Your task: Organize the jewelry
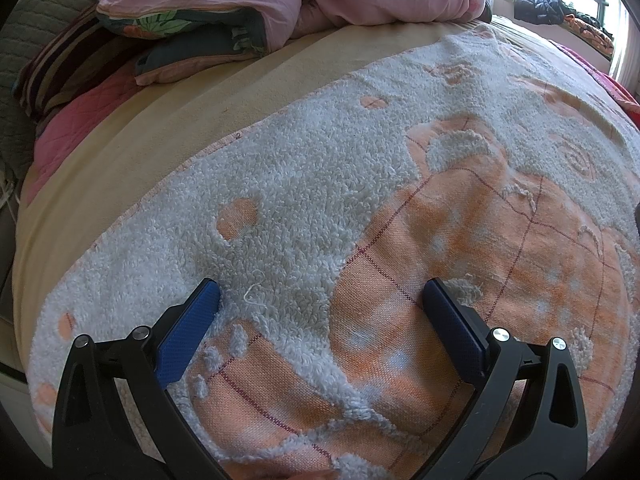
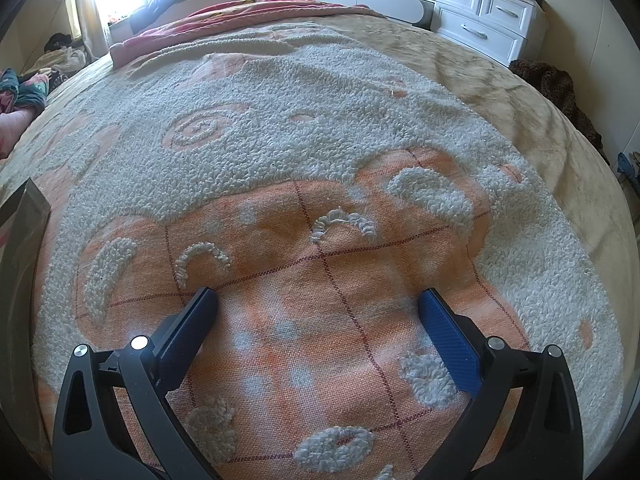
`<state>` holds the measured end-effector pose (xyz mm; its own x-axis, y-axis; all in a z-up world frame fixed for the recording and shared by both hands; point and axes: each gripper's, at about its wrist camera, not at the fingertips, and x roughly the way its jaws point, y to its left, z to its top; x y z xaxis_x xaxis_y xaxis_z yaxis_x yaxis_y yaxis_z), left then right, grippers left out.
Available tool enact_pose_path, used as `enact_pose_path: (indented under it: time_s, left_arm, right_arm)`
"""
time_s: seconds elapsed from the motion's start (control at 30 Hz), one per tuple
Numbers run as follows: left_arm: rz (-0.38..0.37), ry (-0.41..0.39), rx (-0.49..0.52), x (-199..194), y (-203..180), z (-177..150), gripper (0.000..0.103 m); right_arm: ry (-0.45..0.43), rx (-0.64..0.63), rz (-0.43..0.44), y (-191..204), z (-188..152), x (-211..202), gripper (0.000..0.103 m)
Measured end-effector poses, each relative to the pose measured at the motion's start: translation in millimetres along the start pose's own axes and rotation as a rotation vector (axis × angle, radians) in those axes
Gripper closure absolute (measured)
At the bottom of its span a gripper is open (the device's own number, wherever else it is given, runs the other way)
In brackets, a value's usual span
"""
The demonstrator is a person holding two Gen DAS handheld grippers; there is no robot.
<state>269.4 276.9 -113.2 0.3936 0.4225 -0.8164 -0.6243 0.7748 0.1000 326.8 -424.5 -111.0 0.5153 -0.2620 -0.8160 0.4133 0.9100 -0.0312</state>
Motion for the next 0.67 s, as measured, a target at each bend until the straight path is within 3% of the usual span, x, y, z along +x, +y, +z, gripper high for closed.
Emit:
enact_pose_path:
  time_s: [0.67]
  left_arm:
    - [0.007, -0.003, 0.004, -1.6, 1.5, -1.4, 0.01]
  right_arm:
    - [0.0, 0.0, 0.0, 0.1, 0.0, 0.0, 0.005]
